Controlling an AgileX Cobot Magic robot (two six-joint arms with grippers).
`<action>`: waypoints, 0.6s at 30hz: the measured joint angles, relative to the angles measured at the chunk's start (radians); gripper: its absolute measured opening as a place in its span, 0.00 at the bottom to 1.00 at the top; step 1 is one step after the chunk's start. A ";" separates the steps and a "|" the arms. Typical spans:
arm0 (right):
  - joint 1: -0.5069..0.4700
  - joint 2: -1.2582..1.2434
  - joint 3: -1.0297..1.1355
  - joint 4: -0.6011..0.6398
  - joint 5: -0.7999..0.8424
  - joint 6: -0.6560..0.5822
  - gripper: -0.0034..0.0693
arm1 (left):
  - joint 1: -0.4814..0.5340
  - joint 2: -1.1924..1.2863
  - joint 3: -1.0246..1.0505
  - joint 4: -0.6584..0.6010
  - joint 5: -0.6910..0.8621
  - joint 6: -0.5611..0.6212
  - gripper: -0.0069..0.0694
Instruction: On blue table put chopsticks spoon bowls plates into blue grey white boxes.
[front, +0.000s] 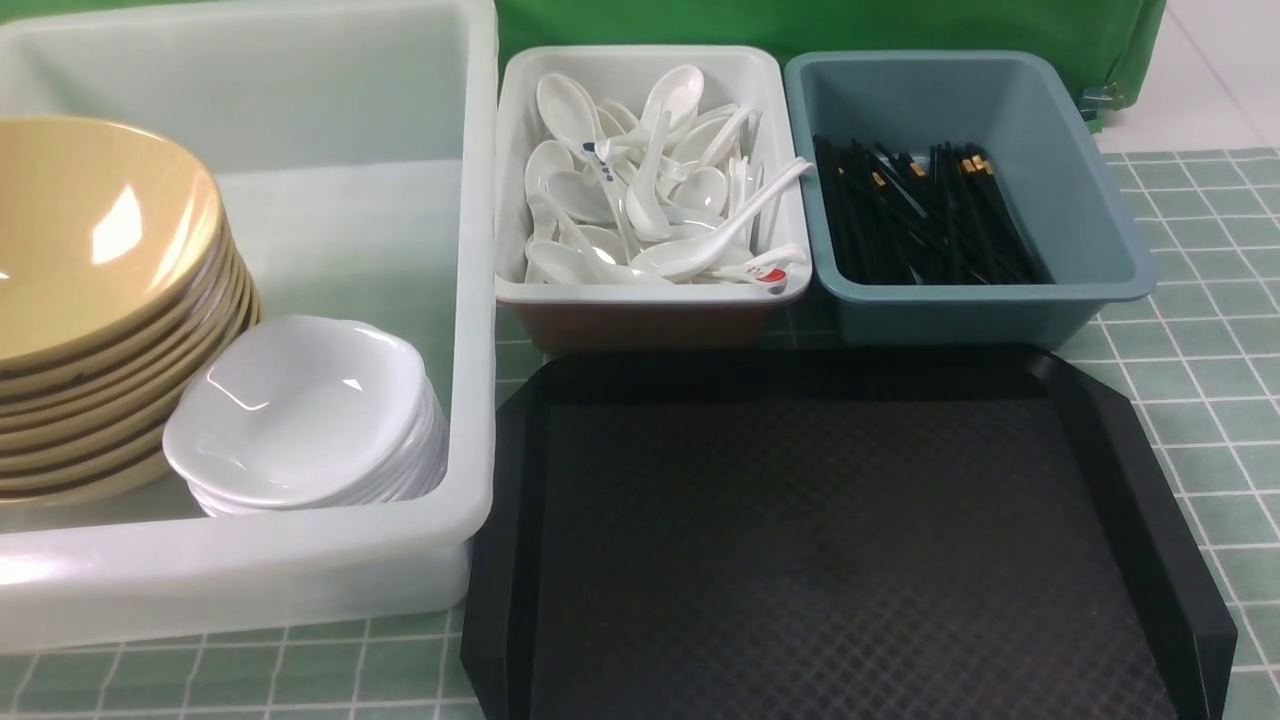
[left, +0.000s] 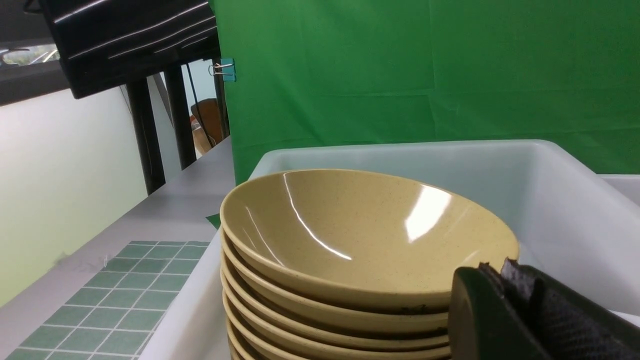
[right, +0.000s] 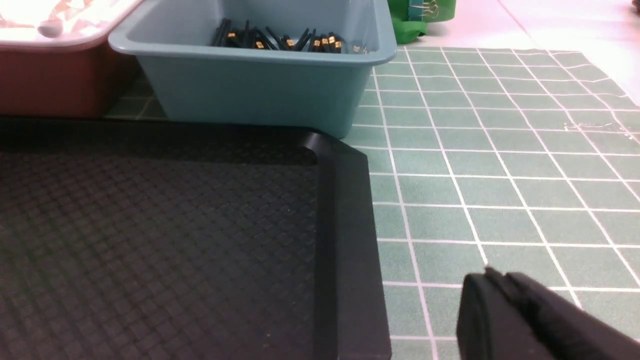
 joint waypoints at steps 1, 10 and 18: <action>0.000 0.000 0.000 0.000 0.000 0.000 0.13 | 0.000 0.000 0.000 0.000 0.000 0.000 0.10; 0.000 0.000 0.000 0.000 0.000 0.000 0.14 | 0.012 -0.058 0.001 0.016 0.028 -0.007 0.10; 0.000 0.000 0.000 0.000 0.002 0.000 0.14 | 0.041 -0.097 0.039 -0.138 -0.227 -0.011 0.10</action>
